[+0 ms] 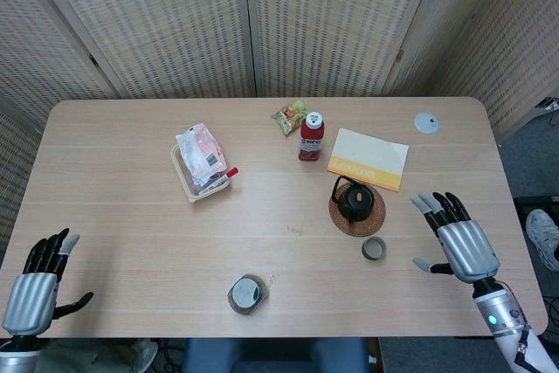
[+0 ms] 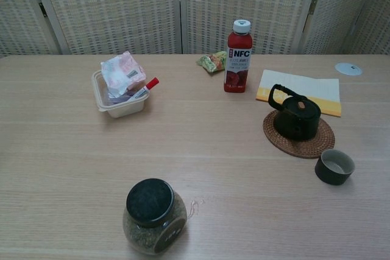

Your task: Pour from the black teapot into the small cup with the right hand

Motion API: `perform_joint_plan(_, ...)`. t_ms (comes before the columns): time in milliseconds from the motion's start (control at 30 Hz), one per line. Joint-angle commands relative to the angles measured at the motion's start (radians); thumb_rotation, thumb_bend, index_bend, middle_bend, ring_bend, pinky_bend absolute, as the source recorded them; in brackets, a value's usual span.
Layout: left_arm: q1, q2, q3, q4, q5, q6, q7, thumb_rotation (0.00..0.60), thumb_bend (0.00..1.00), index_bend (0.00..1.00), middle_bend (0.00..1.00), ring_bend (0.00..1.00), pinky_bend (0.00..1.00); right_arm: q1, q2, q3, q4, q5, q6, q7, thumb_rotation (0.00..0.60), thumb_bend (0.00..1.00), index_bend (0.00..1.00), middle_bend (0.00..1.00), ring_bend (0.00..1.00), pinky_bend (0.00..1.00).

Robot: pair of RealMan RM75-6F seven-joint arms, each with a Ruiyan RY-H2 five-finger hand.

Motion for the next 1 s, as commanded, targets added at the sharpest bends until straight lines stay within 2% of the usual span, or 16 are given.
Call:
perform_joint_plan(33,0.002,0.002,0.0,0.0,0.0,0.004,-0.002,0.6,0.01,0.0,0.0,0.0,0.0,0.078,0.0,0.044,-0.034,0.065,-0.09,-0.055,0.497,0.0,0.02,0.12,0.0,0.0)
perform_joint_plan(267,0.011,0.009,0.001,-0.005,0.001,0.017,-0.004,0.6,0.01,0.0,0.0,0.0,0.0,0.213,-0.055,0.101,-0.036,0.193,-0.24,-0.15,0.496,0.0,0.12,0.24,0.0,0.0)
perform_joint_plan(433,0.018,0.01,0.003,-0.005,0.001,0.024,-0.007,0.6,0.01,0.0,0.0,0.0,0.0,0.317,-0.117,0.133,0.003,0.31,-0.336,-0.218,0.497,0.0,0.12,0.24,0.0,0.0)
perform_joint_plan(700,0.025,0.016,0.003,-0.007,0.001,0.033,-0.01,0.6,0.01,0.0,0.0,0.0,0.0,0.459,-0.22,0.148,0.096,0.475,-0.421,-0.324,0.497,0.0,0.14,0.24,0.0,0.0)
perform_joint_plan(1000,0.033,0.019,0.004,-0.011,-0.001,0.037,-0.007,0.6,0.01,0.0,0.0,0.0,0.0,0.587,-0.325,0.131,0.215,0.619,-0.477,-0.385,0.498,0.0,0.15,0.24,0.0,0.0)
